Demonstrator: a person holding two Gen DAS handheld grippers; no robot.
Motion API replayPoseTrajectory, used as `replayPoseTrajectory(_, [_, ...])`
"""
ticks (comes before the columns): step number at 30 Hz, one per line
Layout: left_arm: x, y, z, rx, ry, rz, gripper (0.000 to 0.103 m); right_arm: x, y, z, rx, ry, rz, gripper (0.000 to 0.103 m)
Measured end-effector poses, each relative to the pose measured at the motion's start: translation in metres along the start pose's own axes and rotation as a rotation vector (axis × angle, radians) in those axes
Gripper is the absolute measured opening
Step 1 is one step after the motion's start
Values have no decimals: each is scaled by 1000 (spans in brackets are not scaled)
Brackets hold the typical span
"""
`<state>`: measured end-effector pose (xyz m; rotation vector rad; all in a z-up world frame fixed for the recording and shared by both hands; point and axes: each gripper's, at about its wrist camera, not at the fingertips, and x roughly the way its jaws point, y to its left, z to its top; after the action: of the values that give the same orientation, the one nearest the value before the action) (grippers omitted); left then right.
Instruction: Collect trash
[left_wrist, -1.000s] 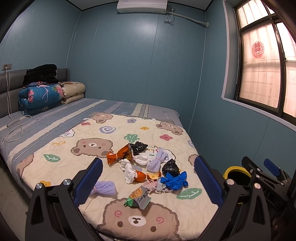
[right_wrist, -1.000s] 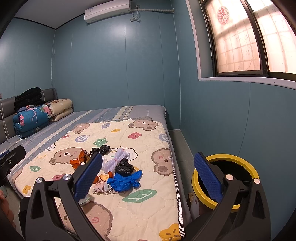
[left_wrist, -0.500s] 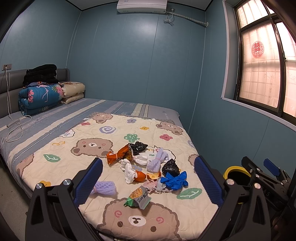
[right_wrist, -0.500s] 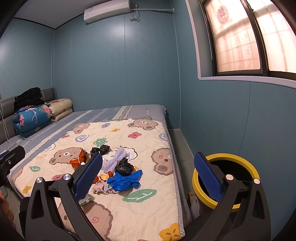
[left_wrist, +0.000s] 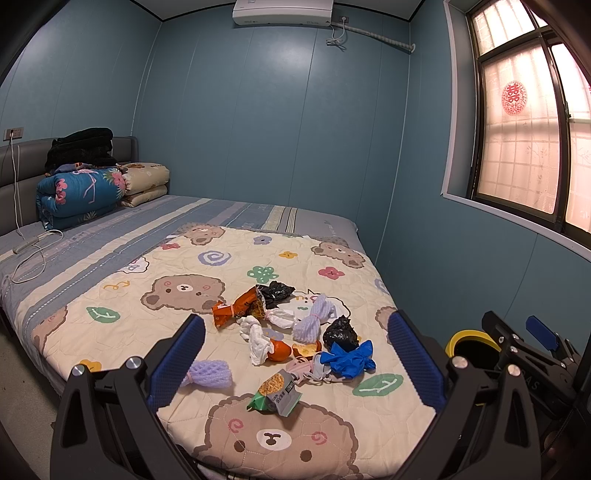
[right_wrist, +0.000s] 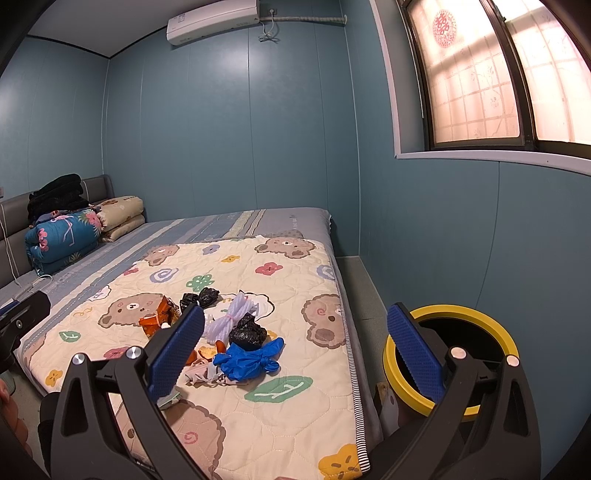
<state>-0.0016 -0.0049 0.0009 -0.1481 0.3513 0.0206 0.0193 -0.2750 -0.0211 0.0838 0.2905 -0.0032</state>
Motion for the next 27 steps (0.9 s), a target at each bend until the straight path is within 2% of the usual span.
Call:
replayPoseTrajectory(20, [2,-1,-1,3,3,3,96,2,-1,-3,7,7,-17,95])
replayPoseTrajectory(27, [32,18,6,22,78,52,96,31,-17,6,48,80,39,95])
